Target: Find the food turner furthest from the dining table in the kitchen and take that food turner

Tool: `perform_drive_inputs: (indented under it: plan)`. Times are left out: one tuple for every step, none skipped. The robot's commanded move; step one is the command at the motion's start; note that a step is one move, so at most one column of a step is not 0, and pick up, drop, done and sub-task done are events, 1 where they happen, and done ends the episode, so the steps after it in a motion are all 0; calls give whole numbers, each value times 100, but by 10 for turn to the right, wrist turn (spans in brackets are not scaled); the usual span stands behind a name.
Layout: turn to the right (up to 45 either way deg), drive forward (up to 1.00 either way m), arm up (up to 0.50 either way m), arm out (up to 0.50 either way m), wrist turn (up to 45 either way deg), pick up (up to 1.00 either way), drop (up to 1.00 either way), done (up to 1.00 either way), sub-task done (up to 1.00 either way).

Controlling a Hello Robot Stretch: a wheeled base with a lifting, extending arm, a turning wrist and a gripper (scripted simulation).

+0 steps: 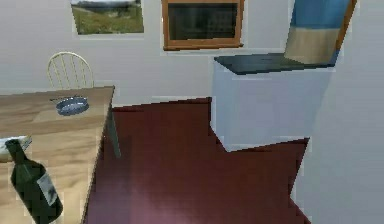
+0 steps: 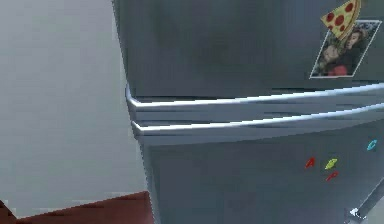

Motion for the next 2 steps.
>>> perform_drive_inputs:
  plan:
    - [0,100,0,0,0,0,0,0,0]
    - [30,0,0,0,0,0,0,0,0]
